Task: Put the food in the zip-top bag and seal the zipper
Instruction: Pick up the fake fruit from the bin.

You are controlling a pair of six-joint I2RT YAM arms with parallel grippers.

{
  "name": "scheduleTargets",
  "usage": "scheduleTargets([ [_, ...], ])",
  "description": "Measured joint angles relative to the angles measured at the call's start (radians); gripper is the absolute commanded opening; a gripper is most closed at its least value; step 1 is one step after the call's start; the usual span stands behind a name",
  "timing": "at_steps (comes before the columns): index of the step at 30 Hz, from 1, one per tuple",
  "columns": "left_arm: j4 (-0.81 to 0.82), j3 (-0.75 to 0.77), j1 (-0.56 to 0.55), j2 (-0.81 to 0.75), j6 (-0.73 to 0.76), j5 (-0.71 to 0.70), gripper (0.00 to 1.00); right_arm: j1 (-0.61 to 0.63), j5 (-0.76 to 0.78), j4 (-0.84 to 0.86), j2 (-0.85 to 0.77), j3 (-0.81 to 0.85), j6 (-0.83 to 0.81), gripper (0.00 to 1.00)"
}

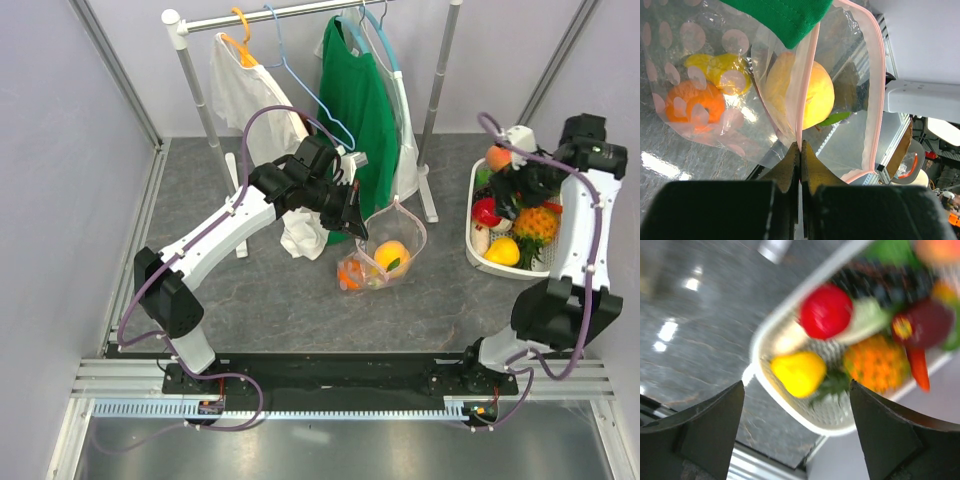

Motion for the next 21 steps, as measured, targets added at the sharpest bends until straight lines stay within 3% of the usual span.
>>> scheduleTargets([
  [6, 0.002, 0.0, 0.0, 0.0, 0.0, 0.0, 0.03, -0.256, 0.08, 0.002, 0.134, -0.002, -0.006, 0.64],
  [10, 0.002, 0.0, 0.0, 0.0, 0.0, 0.0, 0.03, -0.352, 0.131, 0.042, 0.132, -0.094, 0.072, 0.63],
  [14, 0.002, 0.0, 0.0, 0.0, 0.0, 0.0, 0.02, -0.362, 0.148, 0.119, 0.101, -0.232, 0.139, 0.7],
  [21, 0.002, 0.0, 0.001, 0.0, 0.0, 0.0, 0.02, -0.333, 0.126, 0.161, 0.043, -0.346, 0.171, 0.94],
])
